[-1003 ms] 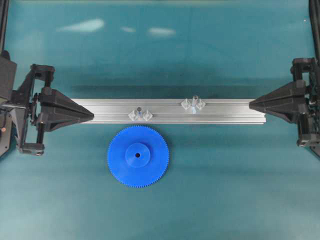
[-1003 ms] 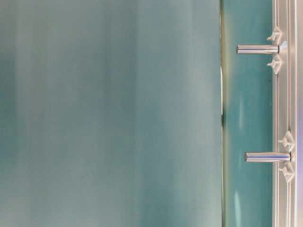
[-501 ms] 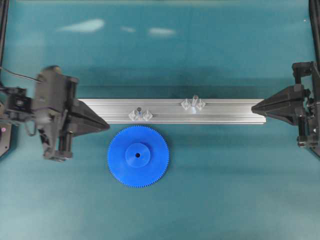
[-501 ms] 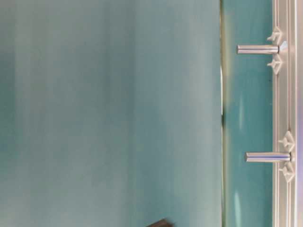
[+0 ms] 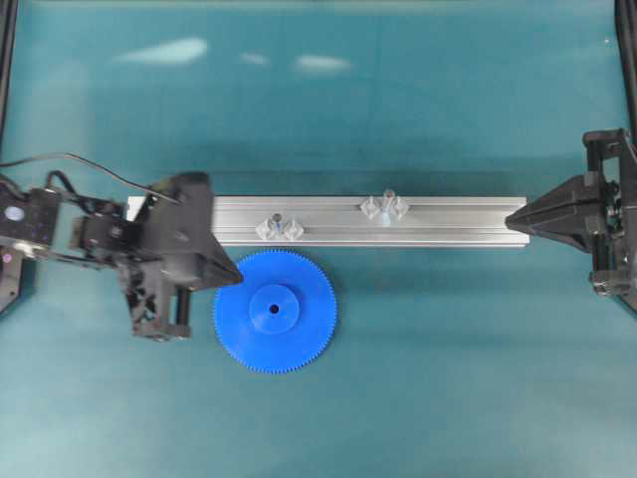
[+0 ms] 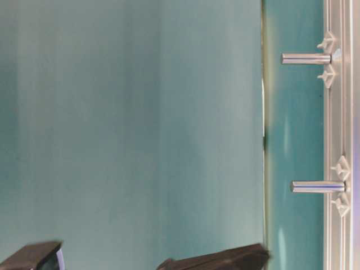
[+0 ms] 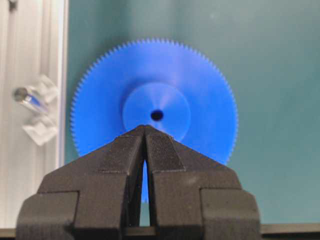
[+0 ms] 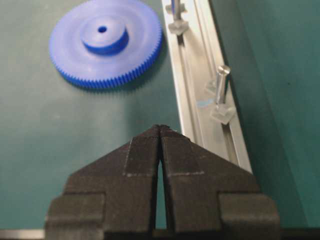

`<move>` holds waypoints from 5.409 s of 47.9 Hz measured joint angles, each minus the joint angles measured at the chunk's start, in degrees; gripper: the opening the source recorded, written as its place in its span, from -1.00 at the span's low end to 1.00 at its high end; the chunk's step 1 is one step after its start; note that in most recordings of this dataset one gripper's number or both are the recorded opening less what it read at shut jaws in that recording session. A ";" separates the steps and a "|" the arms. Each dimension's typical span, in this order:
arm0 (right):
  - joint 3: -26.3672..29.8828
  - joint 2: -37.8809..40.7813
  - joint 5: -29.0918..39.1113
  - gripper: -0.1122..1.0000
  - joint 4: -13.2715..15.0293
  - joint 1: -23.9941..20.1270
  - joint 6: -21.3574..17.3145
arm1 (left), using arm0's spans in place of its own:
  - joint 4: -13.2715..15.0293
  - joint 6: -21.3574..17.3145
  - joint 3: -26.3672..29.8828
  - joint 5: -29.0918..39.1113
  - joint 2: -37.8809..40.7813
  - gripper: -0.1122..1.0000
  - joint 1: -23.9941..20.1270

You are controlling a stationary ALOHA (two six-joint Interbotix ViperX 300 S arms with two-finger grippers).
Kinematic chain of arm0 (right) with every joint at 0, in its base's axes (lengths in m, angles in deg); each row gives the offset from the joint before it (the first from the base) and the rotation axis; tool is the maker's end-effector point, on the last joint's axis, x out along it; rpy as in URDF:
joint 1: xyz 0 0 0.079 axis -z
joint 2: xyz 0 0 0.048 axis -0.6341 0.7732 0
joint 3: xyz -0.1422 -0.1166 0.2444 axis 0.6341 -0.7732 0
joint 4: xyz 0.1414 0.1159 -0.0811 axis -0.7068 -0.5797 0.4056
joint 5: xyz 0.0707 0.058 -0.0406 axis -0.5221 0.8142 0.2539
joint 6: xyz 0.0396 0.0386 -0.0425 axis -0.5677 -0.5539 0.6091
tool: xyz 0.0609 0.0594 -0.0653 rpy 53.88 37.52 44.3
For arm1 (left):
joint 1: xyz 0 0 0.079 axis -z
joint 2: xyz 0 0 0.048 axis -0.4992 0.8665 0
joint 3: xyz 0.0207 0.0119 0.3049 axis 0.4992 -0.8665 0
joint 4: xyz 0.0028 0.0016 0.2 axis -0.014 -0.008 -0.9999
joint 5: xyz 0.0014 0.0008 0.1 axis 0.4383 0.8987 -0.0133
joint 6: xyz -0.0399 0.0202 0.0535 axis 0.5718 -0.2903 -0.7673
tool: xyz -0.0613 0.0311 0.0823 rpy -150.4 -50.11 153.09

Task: Insert the large gear onto the shaft.
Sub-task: 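Lower the left gripper over the blue gear's hub, then close the left gripper on the blue gear's hub, then lift the blue gear and turn it upright toward the rail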

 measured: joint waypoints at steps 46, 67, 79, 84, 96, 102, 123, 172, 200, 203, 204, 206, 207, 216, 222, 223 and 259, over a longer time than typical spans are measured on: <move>-1.58 -1.85 1.32 -0.70 0.00 0.44 0.00 | -0.18 -0.18 13.54 11.51 18.19 -0.75 0.97; -1.85 -2.46 3.43 -0.70 0.09 0.44 -0.09 | -0.18 -2.99 18.37 16.35 23.29 -0.75 1.85; -1.93 -2.46 3.43 -0.70 0.00 0.44 -0.09 | -0.26 -3.08 19.16 18.19 24.26 -0.75 1.93; -1.93 -2.55 3.52 -0.70 0.00 0.44 -0.09 | -0.26 -3.08 19.60 18.46 24.52 -0.75 1.93; -2.20 -2.46 3.52 -0.70 0.00 0.44 -0.09 | -0.26 -3.08 20.83 20.48 25.05 -0.75 1.93; -2.20 -2.55 3.52 -0.70 0.00 0.35 -0.09 | -0.26 -3.08 21.18 21.97 25.14 -0.72 1.93; -2.81 -2.99 3.52 -0.70 0.00 0.44 -0.09 | -0.26 -2.02 21.27 20.39 25.58 0.84 1.93; -3.25 -3.43 3.52 -0.70 -0.09 0.44 -0.09 | -0.26 -0.18 21.97 20.04 29.00 0.90 1.58; -3.34 -3.52 3.52 -0.70 -0.09 0.44 -0.18 | -0.44 1.76 21.62 18.46 29.27 0.89 1.58; -3.52 -3.52 3.52 -0.70 -0.09 0.44 -0.18 | -0.44 1.93 21.45 18.11 29.27 0.89 1.58; -3.60 -3.52 3.43 -0.70 -0.09 0.44 -0.18 | -0.44 1.93 21.45 17.93 29.18 0.89 1.58; -3.60 -3.43 3.52 -0.70 -0.09 0.44 -0.18 | -0.44 1.93 21.36 17.84 29.27 0.88 1.58; -3.69 -3.43 3.52 -0.70 -0.09 0.44 -0.18 | -0.44 1.93 21.36 17.75 29.27 0.88 1.58; -3.69 -3.52 3.52 -0.70 -0.09 0.35 -0.18 | -0.53 2.02 21.36 17.58 29.27 0.75 1.58; -3.69 -3.52 3.52 -0.70 -0.09 0.35 -0.18 | -0.62 2.02 21.36 17.58 29.27 0.58 1.93; -3.69 -3.52 3.52 -0.70 -0.09 0.44 -0.18 | -0.53 1.93 21.36 17.58 29.36 0.58 1.93; -3.87 -3.52 3.52 -0.70 -0.09 0.44 -2.90 | -0.53 1.58 22.15 19.69 29.00 0.58 1.93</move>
